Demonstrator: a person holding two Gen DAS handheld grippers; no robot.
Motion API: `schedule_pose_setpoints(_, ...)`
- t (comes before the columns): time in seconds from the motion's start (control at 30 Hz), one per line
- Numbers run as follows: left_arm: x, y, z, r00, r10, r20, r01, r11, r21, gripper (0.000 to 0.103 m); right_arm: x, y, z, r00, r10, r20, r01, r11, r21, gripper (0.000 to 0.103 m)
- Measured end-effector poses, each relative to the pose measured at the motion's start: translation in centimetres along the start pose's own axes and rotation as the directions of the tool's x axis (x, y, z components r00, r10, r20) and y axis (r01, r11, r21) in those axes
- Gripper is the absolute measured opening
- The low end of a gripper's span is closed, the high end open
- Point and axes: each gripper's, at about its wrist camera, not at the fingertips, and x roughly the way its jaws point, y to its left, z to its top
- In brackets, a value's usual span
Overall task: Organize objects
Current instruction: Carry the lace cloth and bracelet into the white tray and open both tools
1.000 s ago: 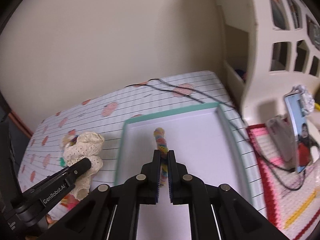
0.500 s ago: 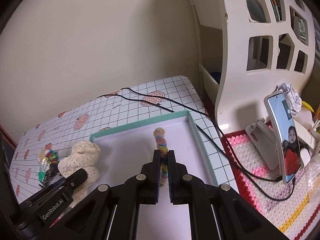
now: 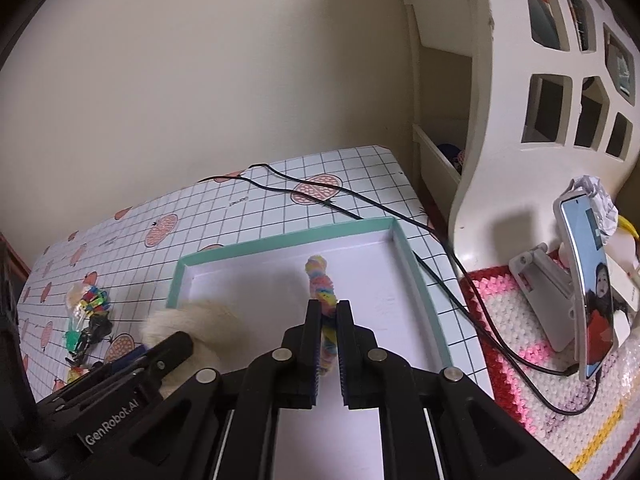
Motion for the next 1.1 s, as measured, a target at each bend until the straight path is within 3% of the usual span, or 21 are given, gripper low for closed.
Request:
schedule_pose_setpoints(0.23, -1.0, -0.2, 0.3, 1.000, -0.013, 0.015, 0.013, 1.000, 0.003, 0.046, -0.3, 0.9, 0.0, 0.999, 0.046, -0.008, -0.047, 0.999, -0.013, 0.010)
schedule_pose_setpoints(0.67, -2.2, 0.5, 0.8, 0.999, 0.029, 0.032, -0.028, 1.000, -0.005, 0.046, -0.5, 2.0, 0.0, 0.997, 0.070, -0.016, -0.070, 0.997, -0.021, 0.010)
schedule_pose_setpoints(0.87, -2.3, 1.0, 0.7, 0.997, 0.075, 0.029, -0.075, 0.997, -0.010, 0.056, -0.2, 2.5, -0.2, 0.998, 0.061, -0.026, -0.062, 0.997, -0.040, 0.011)
schedule_pose_setpoints(0.9, -2.2, 1.1, 0.7, 0.997, 0.081, 0.020, -0.080, 0.997, -0.015, 0.056, -0.1, 2.6, -0.3, 0.998, 0.060, -0.029, -0.061, 0.997, -0.044, 0.012)
schedule_pose_setpoints(0.97, -2.1, 1.3, 0.6, 0.996, 0.089, 0.016, -0.089, 0.996, -0.021, 0.056, 0.0, 2.7, -0.4, 0.998, 0.055, -0.033, -0.057, 0.997, -0.053, 0.030)
schedule_pose_setpoints(1.03, -2.1, 1.5, 0.6, 0.995, 0.102, 0.014, -0.102, 0.995, -0.024, 0.058, 0.1, 2.9, -0.5, 0.998, 0.048, -0.030, -0.050, 0.997, -0.062, 0.039)
schedule_pose_setpoints(1.1, -2.0, 1.8, 0.6, 0.994, 0.110, 0.012, -0.110, 0.993, -0.030, 0.063, 0.1, 2.9, -0.5, 0.999, 0.043, -0.030, -0.045, 0.997, -0.067, 0.040)
